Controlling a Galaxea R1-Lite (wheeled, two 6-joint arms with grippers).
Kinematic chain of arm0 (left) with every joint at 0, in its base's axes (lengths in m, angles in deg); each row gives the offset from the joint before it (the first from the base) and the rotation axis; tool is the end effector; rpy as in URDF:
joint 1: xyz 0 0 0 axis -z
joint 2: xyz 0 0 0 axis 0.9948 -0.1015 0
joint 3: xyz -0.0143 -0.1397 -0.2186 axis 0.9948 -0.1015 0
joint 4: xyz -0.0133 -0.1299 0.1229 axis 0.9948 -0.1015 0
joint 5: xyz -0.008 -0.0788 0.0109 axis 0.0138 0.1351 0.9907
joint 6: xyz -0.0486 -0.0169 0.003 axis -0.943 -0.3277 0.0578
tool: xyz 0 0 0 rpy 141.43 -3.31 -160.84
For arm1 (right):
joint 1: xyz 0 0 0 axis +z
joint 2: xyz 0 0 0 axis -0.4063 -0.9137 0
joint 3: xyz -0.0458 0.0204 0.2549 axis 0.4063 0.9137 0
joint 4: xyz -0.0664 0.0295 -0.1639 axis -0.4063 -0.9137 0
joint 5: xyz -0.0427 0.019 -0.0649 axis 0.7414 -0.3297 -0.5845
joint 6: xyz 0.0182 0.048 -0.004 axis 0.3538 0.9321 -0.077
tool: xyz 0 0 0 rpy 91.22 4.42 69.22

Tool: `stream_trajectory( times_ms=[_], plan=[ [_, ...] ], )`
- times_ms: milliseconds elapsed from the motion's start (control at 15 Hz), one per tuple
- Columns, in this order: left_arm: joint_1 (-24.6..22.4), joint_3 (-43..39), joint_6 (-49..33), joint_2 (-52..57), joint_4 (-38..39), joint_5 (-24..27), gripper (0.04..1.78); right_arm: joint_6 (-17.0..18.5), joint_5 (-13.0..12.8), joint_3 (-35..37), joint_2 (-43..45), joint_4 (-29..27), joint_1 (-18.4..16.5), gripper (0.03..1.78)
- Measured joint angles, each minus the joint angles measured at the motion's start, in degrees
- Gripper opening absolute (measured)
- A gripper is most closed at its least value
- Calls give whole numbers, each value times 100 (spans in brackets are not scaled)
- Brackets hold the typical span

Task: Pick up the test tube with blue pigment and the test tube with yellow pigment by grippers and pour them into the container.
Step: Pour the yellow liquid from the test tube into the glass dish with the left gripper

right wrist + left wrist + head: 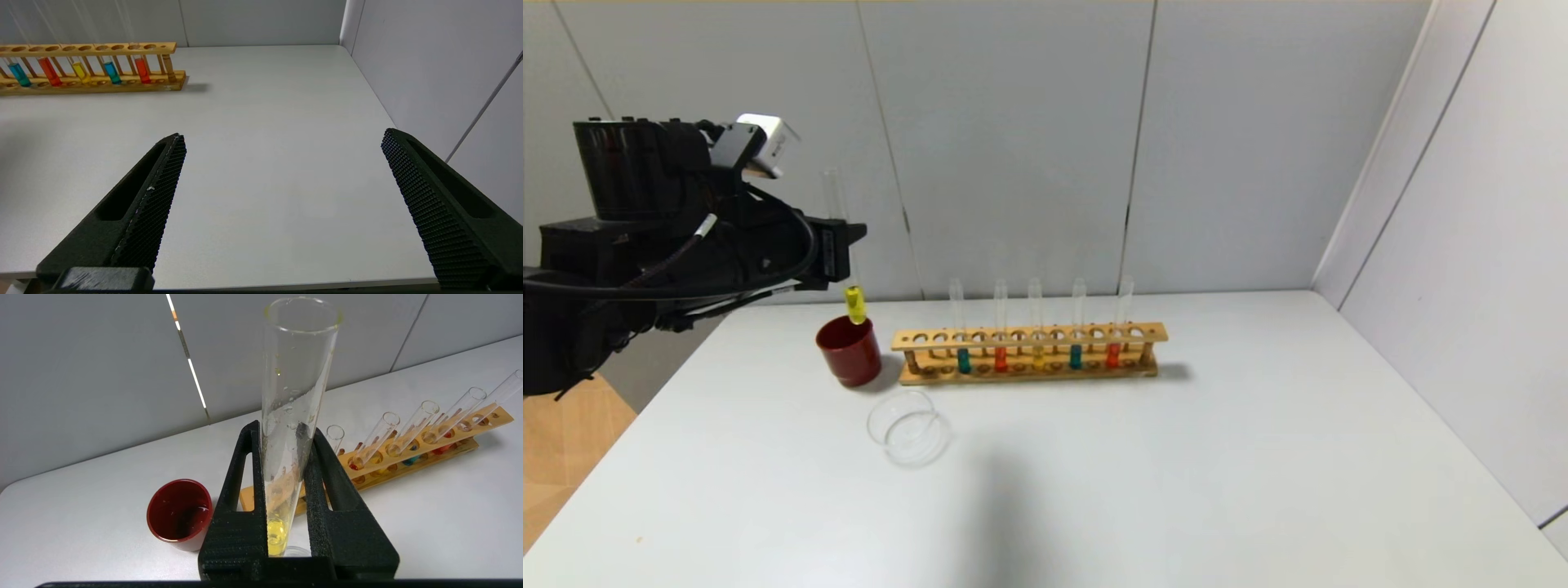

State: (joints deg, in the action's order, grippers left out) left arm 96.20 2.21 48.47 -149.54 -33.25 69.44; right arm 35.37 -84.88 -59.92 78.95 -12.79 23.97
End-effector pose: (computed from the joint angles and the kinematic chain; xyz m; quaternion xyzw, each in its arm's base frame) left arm 0.3086 -0.0700 0.2074 0.0291 0.0693 -0.1462 0.9864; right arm 0.0342 -0.0003 0.0760 0.0061 -0.0027 -0.0029 1.0000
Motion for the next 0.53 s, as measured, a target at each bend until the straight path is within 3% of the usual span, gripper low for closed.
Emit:
stream_trajectory(
  times_ms=[267, 533],
  plan=[
    [21, -44, -305, 28, -41, 77, 32, 0, -2, 0, 0, -2, 0, 175],
    [235, -16, -1346, 74, -382, 84, 32, -2, 0, 0, 0, 0, 0, 175]
  ],
)
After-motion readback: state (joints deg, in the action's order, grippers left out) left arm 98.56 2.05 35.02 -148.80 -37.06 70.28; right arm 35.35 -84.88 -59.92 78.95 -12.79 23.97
